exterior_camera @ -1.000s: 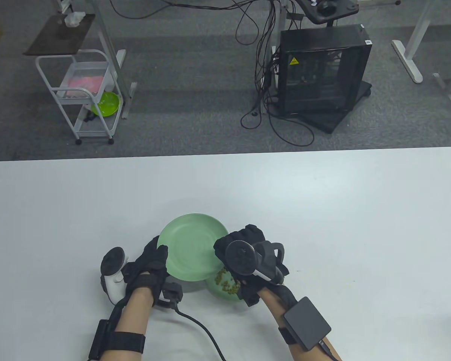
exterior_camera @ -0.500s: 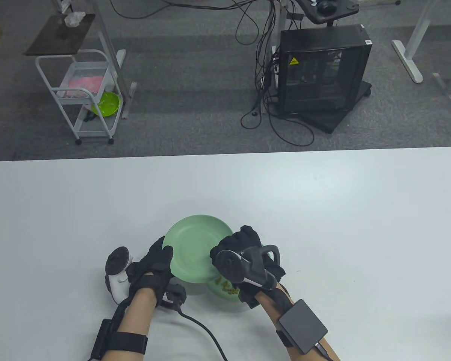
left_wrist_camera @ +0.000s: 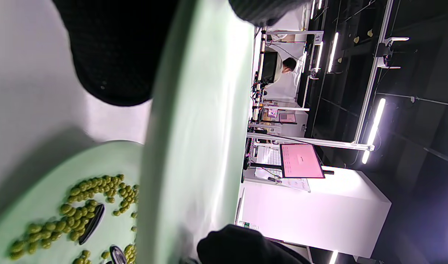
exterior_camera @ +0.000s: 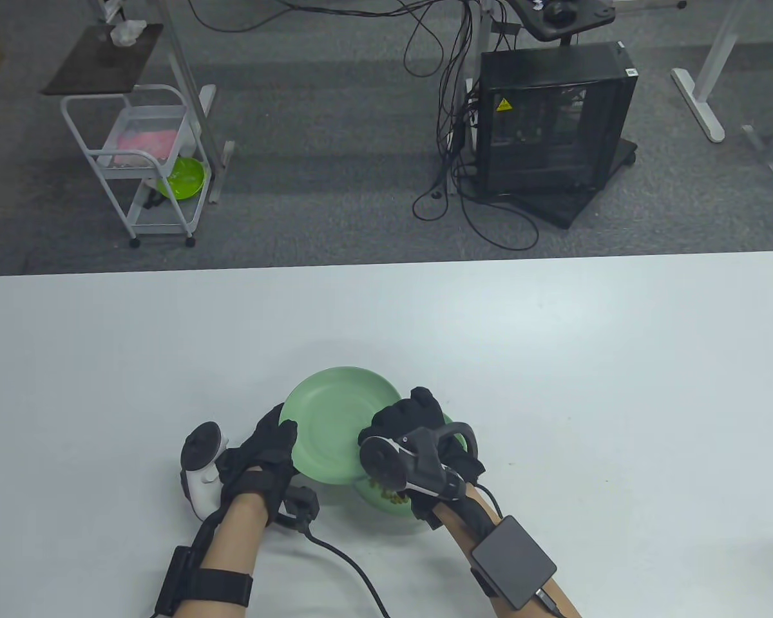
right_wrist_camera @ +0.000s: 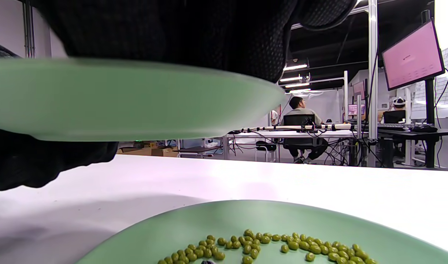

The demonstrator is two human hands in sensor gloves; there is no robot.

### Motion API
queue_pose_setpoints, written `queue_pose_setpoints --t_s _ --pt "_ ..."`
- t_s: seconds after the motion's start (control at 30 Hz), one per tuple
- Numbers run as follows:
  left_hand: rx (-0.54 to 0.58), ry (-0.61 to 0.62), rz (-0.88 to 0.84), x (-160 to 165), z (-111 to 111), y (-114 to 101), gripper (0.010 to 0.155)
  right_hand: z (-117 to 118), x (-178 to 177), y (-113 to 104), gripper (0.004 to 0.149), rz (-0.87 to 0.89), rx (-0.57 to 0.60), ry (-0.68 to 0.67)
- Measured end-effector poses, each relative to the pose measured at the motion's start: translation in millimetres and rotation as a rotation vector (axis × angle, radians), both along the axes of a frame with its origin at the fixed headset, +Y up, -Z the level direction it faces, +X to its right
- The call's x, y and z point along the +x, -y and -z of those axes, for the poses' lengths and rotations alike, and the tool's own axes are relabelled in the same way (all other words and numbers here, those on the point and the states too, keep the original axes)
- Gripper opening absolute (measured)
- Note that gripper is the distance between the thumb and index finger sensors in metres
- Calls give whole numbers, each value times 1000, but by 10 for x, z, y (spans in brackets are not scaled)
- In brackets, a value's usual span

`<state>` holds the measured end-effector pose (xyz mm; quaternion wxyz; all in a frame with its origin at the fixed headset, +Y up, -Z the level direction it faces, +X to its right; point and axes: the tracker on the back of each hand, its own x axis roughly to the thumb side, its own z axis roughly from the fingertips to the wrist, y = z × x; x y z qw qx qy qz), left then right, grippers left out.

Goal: Pick sunflower seeds with hand pinch into plate

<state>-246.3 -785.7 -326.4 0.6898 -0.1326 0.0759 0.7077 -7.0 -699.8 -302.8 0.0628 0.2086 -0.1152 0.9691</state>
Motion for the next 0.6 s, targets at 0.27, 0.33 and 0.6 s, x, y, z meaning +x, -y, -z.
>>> queue_pose_setpoints --t_s 0.27,0.33,0.6 --pt "-3 -6 2 -33 6 -4 67 11 38 -41 45 8 -21 8" --pt "-4 -13 0 -58 10 0 67 10 53 -62 47 30 -16 7" --pt "-11 -45 -11 -183 19 13 67 139 225 -179 61 45 -56 75"
